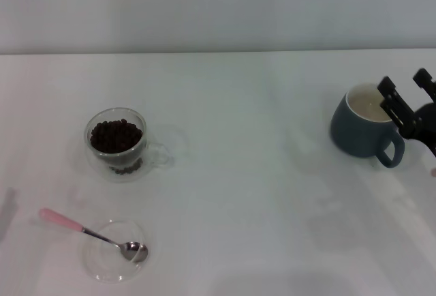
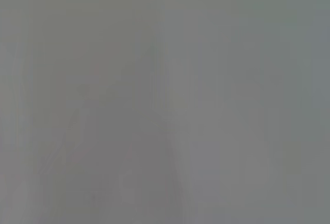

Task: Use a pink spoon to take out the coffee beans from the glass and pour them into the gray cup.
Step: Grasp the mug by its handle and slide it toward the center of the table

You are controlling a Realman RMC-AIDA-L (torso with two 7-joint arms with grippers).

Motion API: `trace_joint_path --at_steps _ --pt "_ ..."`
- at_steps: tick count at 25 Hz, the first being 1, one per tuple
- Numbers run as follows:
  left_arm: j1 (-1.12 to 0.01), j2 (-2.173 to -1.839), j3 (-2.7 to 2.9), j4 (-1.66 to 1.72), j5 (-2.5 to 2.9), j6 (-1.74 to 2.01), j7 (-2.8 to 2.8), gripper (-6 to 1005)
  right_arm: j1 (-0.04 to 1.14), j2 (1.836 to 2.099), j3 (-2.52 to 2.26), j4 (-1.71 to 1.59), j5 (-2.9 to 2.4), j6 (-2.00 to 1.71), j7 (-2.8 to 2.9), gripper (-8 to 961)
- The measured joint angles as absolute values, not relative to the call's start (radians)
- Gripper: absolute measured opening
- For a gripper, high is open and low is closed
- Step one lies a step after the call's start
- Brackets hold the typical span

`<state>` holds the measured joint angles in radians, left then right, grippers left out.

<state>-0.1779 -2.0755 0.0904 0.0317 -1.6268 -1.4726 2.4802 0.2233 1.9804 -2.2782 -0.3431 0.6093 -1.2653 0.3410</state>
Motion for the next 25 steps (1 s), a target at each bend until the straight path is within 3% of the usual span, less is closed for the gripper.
trace_joint_path --at_steps 15,25 --pt "-0.175 -2.075 0.09 0.059 -1.61 -1.484 2.483 887 0.116 2.003 -2.347 -0.31 0.598 -1.317 0.332 744" --pt "-0.196 -2.073 0.09 0.061 -1.594 -1.481 2.503 887 0.114 2.008 -2.404 -0.302 0.614 -1.207 0.331 723"
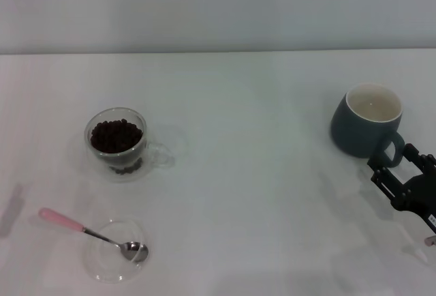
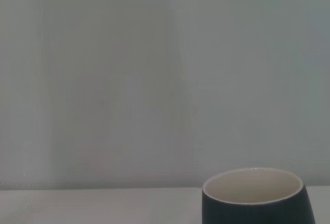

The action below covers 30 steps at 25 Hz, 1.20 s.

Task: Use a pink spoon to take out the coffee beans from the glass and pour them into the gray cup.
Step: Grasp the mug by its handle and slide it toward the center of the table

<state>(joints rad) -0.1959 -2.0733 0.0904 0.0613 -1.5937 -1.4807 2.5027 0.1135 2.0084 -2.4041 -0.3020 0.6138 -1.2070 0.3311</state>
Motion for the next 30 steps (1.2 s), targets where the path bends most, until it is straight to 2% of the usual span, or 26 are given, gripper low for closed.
trace_joint_path --at_steps 30 --pt "-0.235 -2.072 0.08 0.061 -1.637 -1.454 2.504 888 0.22 2.01 -2.256 -0.283 0.689 -0.966 0.238 662"
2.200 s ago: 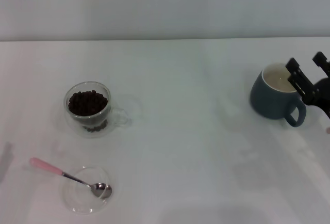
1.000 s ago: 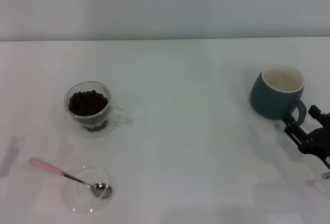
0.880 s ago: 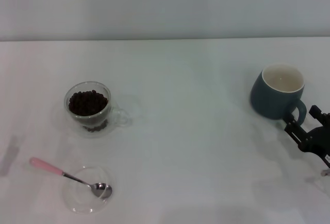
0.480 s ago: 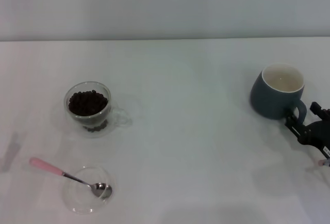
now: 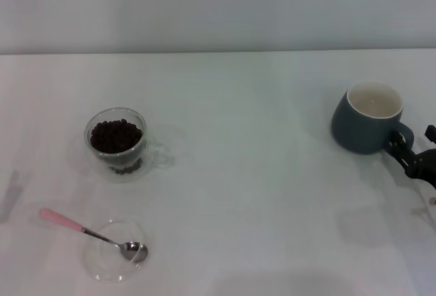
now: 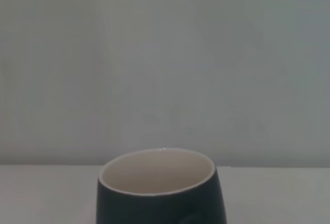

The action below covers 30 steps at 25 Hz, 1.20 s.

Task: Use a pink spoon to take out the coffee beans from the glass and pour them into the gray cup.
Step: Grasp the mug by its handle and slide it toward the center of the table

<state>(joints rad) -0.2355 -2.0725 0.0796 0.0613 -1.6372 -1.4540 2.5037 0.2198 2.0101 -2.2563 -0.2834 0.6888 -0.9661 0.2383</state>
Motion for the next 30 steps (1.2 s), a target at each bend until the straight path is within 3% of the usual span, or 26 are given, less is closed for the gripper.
trace_joint_path --at_steps 30 --pt "-0.249 -2.072 0.078 0.083 -1.694 -1.442 2.498 887 0.349 2.009 -2.109 -0.259 0.689 -0.821 0.19 601"
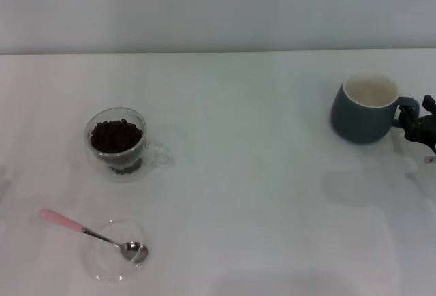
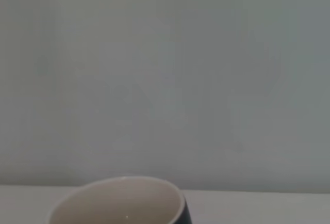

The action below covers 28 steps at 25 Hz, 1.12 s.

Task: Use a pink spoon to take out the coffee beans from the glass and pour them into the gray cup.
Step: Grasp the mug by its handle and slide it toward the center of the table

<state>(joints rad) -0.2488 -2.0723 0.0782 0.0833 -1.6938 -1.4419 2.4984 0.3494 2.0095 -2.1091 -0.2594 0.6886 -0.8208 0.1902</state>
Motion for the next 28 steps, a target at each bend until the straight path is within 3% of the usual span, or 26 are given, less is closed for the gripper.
trace_joint_path --at_steps 3,9,17,28 --pt "-0.249 -2.072 0.078 0.084 -1.704 -1.442 2.5 887 0.351 2.01 -2.103 -0.26 0.688 -0.822 0.19 595" --pt "-0.253 -2.072 0.078 0.086 -1.706 -1.442 2.498 887 0.357 2.009 -2.103 -0.26 0.688 -0.823 0.19 353" --pt "-0.262 -2.072 0.078 0.086 -1.715 -1.442 2.496 888 0.369 2.009 -2.103 -0.252 0.682 -0.818 0.187 202" --pt "-0.262 -2.072 0.078 0.086 -1.729 -1.442 2.495 887 0.381 2.011 -2.139 -0.246 0.679 -0.814 0.136 170"
